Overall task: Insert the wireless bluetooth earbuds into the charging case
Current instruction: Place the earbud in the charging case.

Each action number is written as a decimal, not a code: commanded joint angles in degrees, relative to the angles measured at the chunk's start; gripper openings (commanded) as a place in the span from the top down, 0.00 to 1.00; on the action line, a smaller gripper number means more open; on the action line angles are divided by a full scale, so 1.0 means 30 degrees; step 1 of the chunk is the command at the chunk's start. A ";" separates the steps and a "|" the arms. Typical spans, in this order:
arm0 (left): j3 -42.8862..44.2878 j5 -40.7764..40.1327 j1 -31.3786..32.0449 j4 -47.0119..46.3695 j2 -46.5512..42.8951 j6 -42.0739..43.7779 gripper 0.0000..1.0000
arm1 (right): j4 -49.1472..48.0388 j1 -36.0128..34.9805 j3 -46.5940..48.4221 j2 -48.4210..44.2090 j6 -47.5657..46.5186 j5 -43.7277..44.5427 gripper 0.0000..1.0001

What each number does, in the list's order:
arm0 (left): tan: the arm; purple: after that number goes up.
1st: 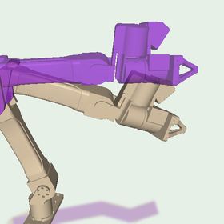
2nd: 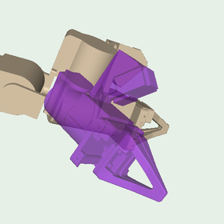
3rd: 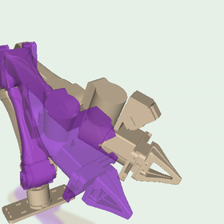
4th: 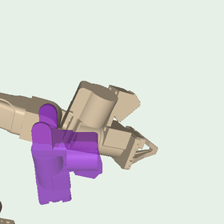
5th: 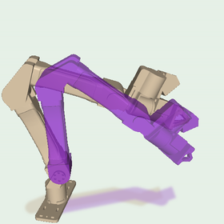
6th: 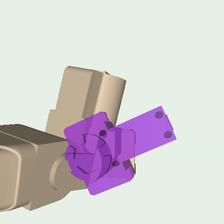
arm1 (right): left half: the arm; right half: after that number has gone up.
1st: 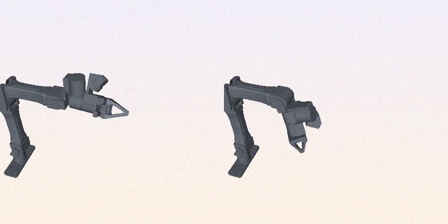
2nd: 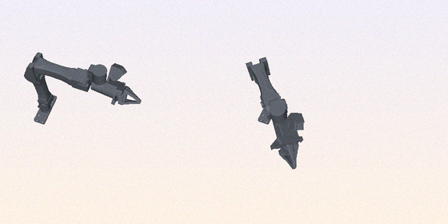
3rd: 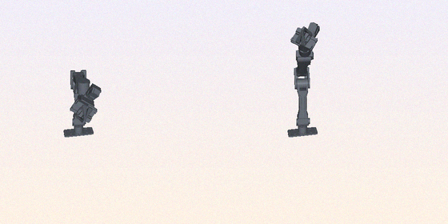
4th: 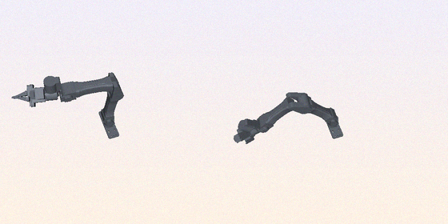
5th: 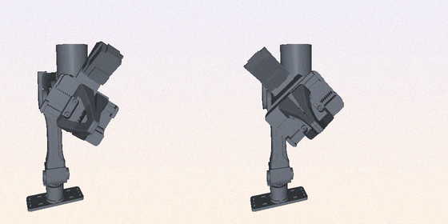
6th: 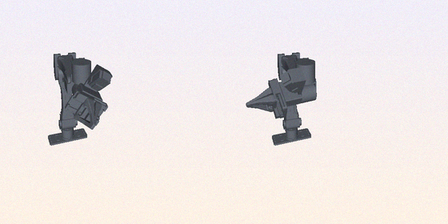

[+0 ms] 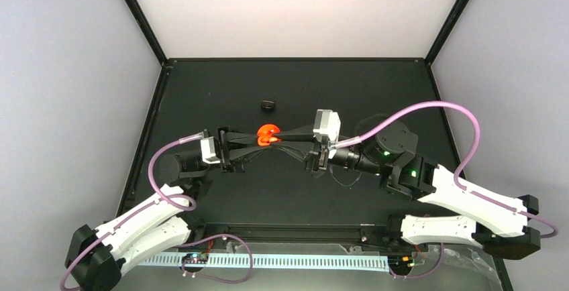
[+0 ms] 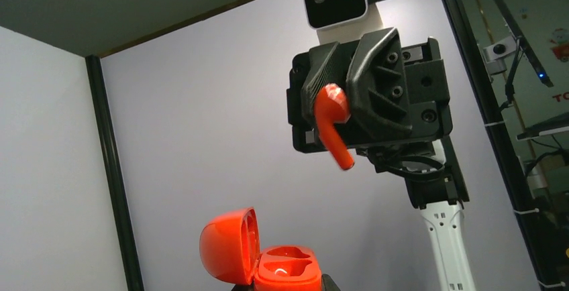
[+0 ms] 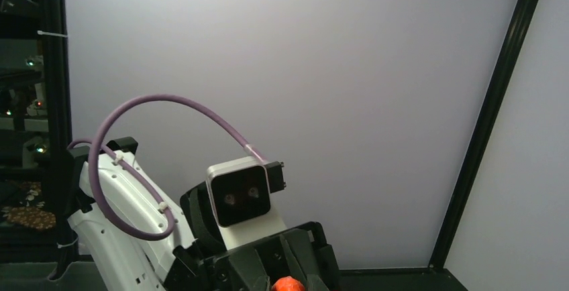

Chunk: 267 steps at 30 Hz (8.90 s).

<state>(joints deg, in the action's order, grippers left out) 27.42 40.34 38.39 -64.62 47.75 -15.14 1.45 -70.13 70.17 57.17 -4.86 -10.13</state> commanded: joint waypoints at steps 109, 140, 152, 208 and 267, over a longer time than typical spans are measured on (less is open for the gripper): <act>0.0025 -0.3008 0.0697 0.4138 -0.2292 -0.1521 0.98 | -0.2088 -0.0902 -0.1572 0.0903 -0.0457 0.4963 0.91; 0.0169 -0.3054 0.0749 0.5281 -0.2607 -0.0552 0.98 | -0.0637 -0.0904 -0.1557 0.0763 -0.0499 0.5334 0.91; 0.0228 -0.2927 0.0757 0.5258 -0.2650 -0.0517 0.98 | 0.0621 -0.0910 -0.0843 0.1504 -0.0313 0.5292 0.91; -0.0790 -0.3663 0.0886 0.4515 -0.3375 -0.2303 0.98 | 0.4281 -0.0412 0.0603 0.1231 0.2324 0.7819 0.16; -0.1036 -0.3852 0.1062 0.5836 -0.4301 -0.1301 0.98 | 0.3092 0.0330 0.1445 0.1207 0.2820 0.6391 0.15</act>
<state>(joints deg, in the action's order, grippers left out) 24.80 29.39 41.19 -47.94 36.38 -20.69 12.40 -70.26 73.49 63.55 2.90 9.06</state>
